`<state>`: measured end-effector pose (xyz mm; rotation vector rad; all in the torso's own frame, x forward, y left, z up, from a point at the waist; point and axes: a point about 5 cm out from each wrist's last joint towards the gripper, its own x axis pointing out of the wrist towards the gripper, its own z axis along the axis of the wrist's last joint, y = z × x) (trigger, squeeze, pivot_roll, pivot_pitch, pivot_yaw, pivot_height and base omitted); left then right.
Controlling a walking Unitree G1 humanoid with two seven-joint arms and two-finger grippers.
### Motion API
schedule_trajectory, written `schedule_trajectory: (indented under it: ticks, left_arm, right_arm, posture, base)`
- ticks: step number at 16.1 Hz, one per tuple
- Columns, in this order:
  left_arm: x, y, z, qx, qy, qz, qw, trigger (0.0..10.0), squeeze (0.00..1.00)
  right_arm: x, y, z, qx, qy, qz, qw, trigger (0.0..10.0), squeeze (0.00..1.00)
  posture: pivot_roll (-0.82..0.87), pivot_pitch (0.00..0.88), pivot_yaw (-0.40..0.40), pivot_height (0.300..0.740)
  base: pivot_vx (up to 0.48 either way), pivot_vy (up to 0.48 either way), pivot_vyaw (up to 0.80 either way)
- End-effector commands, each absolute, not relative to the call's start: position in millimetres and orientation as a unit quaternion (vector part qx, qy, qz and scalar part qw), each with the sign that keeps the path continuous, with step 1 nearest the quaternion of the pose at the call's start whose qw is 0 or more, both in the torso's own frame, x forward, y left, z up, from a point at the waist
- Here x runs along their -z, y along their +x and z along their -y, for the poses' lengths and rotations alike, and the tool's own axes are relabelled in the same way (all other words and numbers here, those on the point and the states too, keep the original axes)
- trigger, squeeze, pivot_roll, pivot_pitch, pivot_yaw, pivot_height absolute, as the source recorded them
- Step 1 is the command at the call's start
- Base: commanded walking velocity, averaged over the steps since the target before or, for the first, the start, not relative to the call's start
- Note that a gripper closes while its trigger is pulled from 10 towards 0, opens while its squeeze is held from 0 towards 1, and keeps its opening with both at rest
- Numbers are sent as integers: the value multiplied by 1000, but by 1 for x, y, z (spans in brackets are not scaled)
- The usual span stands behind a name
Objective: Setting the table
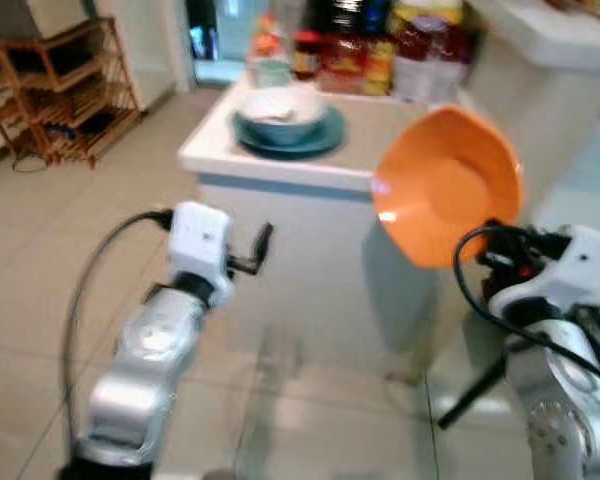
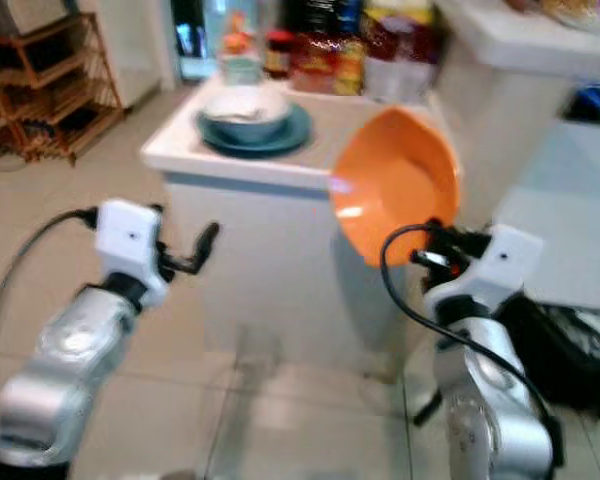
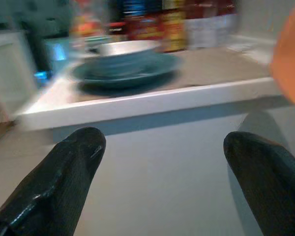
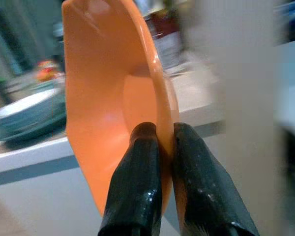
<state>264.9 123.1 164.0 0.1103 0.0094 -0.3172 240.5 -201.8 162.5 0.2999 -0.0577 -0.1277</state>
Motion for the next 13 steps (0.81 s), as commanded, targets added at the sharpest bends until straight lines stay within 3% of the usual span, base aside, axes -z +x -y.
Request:
schedule_trajectory:
  ticks: [1, 4, 13]
  left_arm:
    - [-169, 268, -125, 156, 67, 8, 985, 10000, 0]
    - [-172, 271, -120, 168, 75, 18, 983, 10000, 0]
    - [-176, 279, -115, 180, 79, 31, 980, 10000, 0]
  right_arm:
    - [-171, 240, 204, 70, 145, 57, 985, 10000, 0]
    - [-173, 240, 207, 82, 146, 68, 984, 10000, 0]
    - [-172, 235, 214, 104, 156, 77, 979, 10000, 0]
  posture:
    - [21, 37, -5, 740]
    - [11, 37, 6, 740]
    - [-2, 33, 32, 740]
  base:
    - [0, -480, 0]
    - [0, -480, 533]
    - [0, -480, 0]
